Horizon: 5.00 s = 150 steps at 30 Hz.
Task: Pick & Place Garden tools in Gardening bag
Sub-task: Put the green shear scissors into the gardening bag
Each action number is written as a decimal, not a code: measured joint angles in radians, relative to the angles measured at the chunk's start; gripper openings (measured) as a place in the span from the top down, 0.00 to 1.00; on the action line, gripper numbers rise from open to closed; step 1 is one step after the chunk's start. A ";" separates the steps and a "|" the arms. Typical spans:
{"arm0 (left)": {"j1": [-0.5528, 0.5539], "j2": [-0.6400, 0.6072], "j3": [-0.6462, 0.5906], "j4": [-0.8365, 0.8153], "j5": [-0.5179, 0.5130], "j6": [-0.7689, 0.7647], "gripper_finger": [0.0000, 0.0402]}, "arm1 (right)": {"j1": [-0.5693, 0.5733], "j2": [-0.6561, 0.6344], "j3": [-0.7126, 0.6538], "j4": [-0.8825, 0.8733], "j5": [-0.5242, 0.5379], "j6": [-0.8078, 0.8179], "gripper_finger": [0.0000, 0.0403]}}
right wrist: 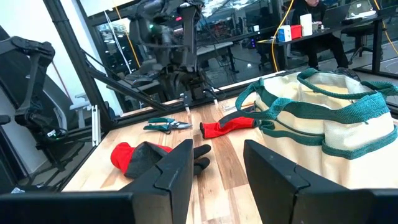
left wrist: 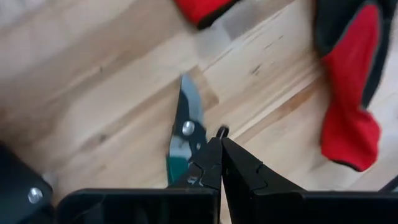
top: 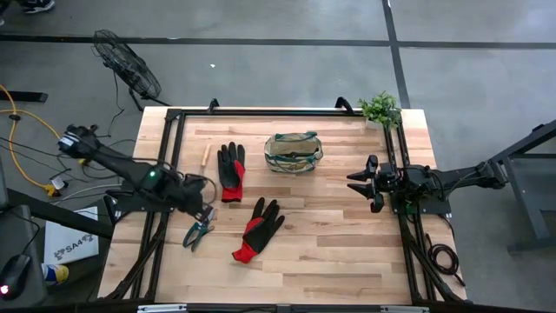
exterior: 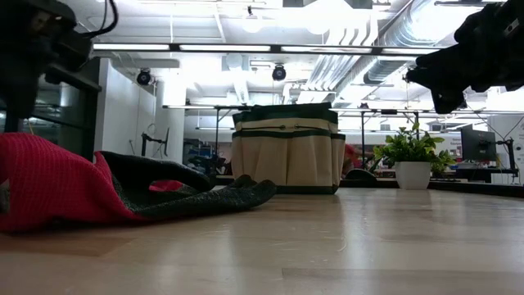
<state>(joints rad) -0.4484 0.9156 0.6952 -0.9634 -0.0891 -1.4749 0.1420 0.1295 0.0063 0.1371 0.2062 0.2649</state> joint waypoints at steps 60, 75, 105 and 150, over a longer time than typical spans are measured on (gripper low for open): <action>-0.266 0.361 -0.004 0.048 0.168 -0.363 0.67 | 0.000 0.000 0.000 -0.005 0.000 0.000 0.67; -0.265 0.404 -0.004 0.055 0.181 -0.363 0.67 | 0.000 0.000 0.000 -0.011 0.000 0.000 0.67; -0.265 0.500 -0.004 0.085 0.209 -0.340 0.67 | 0.000 0.000 0.000 -0.014 0.000 0.000 0.67; -0.265 0.513 -0.001 0.110 0.210 -0.303 0.87 | 0.000 0.000 0.000 -0.015 0.000 0.000 0.67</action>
<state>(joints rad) -0.7136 1.4284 0.6945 -0.8534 0.1209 -1.7777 0.1421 0.1299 0.0059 0.1219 0.2058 0.2653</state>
